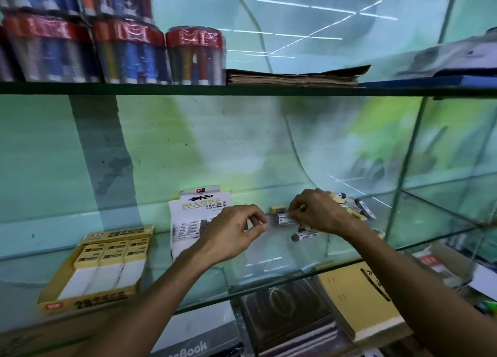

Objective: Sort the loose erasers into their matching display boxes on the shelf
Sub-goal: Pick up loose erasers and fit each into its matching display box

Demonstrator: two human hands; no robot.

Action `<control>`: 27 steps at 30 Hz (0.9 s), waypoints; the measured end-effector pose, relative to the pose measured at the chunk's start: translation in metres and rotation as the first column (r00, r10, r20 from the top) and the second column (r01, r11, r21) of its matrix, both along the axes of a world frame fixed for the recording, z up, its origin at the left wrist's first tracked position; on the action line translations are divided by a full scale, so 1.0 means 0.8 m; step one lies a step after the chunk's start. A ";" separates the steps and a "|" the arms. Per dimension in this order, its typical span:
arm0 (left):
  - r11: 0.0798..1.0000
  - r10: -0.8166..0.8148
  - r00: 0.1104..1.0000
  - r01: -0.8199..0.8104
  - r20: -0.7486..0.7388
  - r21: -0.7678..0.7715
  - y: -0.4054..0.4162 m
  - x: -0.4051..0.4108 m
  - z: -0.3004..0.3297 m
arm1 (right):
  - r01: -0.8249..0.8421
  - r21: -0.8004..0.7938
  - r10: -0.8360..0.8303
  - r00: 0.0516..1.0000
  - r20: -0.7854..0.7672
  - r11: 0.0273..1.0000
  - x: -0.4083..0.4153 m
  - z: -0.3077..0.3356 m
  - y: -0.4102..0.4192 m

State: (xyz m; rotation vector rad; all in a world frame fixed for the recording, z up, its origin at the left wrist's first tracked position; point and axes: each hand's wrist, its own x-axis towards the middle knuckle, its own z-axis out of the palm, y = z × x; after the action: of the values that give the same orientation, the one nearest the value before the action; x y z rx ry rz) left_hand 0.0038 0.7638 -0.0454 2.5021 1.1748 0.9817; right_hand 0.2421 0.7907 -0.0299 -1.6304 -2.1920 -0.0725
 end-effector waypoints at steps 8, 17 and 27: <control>0.993 0.119 0.993 -0.119 -0.016 0.000 0.013 0.009 -0.007 | 0.079 -0.067 -0.062 0.972 0.228 0.995 -0.012 -0.015 0.011; 0.987 0.103 0.959 -0.066 0.266 -0.144 0.017 -0.004 0.005 | -0.229 -0.171 0.073 0.775 -0.628 0.958 -0.020 0.000 -0.003; 0.956 0.151 0.857 0.001 0.492 -0.295 0.015 -0.015 0.021 | -0.424 -0.131 0.119 0.515 -0.849 0.896 -0.042 0.010 -0.019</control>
State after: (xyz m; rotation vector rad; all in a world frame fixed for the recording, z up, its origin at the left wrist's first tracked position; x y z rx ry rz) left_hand -0.0079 0.7759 -0.0288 1.8195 1.1431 1.2874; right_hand 0.2084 0.7754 -0.0215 -1.0391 -1.6675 1.0161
